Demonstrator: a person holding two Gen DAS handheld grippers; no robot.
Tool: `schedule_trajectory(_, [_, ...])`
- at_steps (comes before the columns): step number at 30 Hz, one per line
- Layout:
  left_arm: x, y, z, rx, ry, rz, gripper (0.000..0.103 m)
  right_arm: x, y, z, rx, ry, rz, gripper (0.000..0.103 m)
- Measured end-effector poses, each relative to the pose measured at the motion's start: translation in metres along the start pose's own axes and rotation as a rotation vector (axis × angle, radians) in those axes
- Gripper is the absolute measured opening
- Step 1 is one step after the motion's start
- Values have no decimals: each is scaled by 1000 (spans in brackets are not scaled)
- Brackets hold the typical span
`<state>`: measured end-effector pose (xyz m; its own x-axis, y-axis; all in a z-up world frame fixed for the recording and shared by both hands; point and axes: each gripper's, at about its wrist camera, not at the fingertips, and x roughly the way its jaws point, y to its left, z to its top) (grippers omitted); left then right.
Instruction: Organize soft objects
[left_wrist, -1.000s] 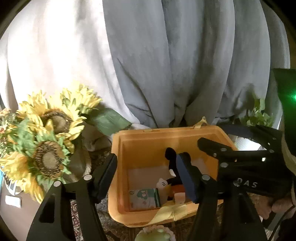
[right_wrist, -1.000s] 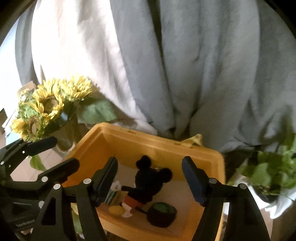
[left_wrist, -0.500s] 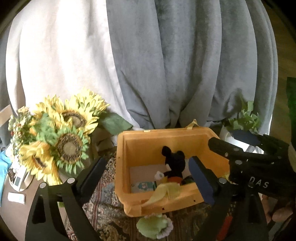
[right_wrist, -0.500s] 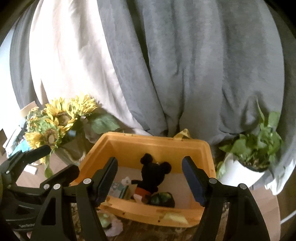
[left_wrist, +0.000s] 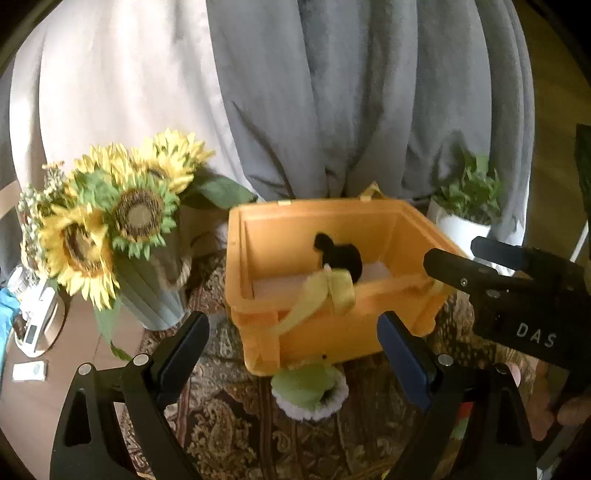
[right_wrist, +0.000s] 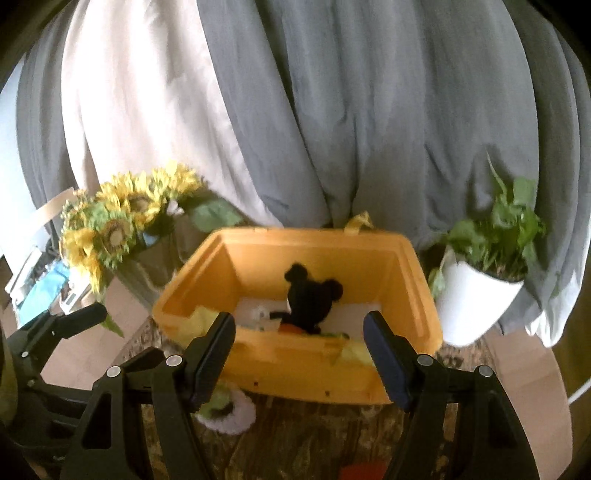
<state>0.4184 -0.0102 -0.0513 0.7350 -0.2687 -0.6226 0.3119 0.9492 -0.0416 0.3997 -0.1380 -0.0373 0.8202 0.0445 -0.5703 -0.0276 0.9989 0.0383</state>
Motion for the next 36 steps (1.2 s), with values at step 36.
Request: schedule_trajectory(36, [86,9,-72,116,146,-97,84,75,-3,-83,66,336,-50,73])
